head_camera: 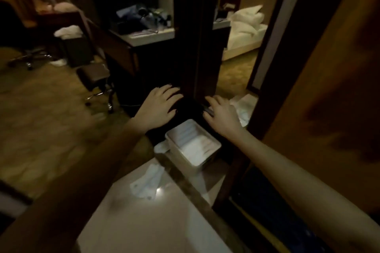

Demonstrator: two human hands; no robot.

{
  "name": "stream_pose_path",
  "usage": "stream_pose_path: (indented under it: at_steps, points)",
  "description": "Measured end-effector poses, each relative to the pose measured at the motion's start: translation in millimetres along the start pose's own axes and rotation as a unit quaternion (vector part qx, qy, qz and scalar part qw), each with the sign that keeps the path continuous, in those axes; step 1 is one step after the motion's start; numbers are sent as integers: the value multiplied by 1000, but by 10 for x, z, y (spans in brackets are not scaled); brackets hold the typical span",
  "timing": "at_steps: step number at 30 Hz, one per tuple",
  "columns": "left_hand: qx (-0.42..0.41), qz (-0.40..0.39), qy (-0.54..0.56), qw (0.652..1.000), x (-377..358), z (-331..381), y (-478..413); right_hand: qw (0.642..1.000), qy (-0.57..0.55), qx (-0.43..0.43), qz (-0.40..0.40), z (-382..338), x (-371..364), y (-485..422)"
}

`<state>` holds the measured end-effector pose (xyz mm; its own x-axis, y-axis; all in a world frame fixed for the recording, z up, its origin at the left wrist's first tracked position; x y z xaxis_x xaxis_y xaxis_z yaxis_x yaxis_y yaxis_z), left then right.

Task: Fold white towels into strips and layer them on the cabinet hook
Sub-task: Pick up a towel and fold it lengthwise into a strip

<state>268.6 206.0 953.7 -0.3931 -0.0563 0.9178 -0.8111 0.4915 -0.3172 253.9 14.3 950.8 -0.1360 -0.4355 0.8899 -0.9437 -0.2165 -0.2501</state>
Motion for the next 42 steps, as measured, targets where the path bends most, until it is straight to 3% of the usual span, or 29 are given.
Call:
stream_pose_path:
  at_steps: [4, 14, 20, 26, 30, 34, 42]
  points:
    - [38, -107, 4, 994, -782, -675, 616, 994, -7, -37, -100, -383, -1078, -282]
    - [128, -261, 84, 953, -2695, -1654, 1580, 966, -16, -68, -249, -494, -3318, -890]
    - [158, -323, 104, 927, -4586, -1898, 1842, 955, -14, -59, -289, -88, -5108, -1298]
    - [221, -331, 158, 903, -6757, -1700, 2228, 938, -16, -84, -337, 707, -7212, -1203]
    - [240, -376, 197, 873, -8082, -1458, 2540, 925, -26, -107, -365, 1235, -8460, -1032]
    - [328, -381, 215, 837, -9168, -1362, 2902, 917, -72, -143, -365, 1670, -9517, -930]
    - [531, -342, 295, 717, -10401, -1094, 3908, 913, -46, -114, -388, 2029, -10889, -380]
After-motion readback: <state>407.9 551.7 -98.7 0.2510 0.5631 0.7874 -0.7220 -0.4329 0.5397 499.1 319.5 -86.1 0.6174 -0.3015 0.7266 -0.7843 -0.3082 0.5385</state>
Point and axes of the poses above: each hand's wrist, its own y-axis away from the middle knuckle, its own x-axis out of the back of the hand, z = x × y, the point moved 6 cm from there along -y, towards the middle knuckle, and after that the axes turned 7 degrees about -y, right-handed, at the moved point
